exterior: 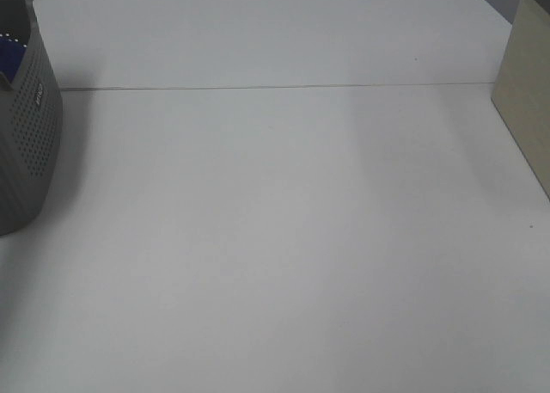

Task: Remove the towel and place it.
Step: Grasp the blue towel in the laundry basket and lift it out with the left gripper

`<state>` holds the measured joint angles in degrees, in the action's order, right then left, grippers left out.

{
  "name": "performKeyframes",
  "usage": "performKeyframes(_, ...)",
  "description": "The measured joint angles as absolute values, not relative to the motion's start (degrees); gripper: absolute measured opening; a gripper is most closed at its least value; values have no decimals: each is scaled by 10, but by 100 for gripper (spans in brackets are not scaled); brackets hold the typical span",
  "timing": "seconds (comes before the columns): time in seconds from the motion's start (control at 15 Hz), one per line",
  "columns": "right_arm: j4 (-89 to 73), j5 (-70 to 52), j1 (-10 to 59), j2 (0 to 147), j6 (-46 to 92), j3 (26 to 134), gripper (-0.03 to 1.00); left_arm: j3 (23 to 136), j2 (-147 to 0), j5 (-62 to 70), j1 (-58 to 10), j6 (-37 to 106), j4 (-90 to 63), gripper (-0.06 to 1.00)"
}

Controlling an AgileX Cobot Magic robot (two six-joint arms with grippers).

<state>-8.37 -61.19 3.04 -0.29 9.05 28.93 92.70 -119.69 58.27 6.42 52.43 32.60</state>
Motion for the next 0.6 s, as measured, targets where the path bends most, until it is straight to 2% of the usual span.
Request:
performKeyframes(0.33, -84, -612, 30, -3, 91, 289, 83, 927, -1124, 591, 64, 438, 322, 0)
performKeyframes(0.6, -84, -612, 30, -3, 91, 289, 83, 927, -1061, 567, 63, 427, 320, 0)
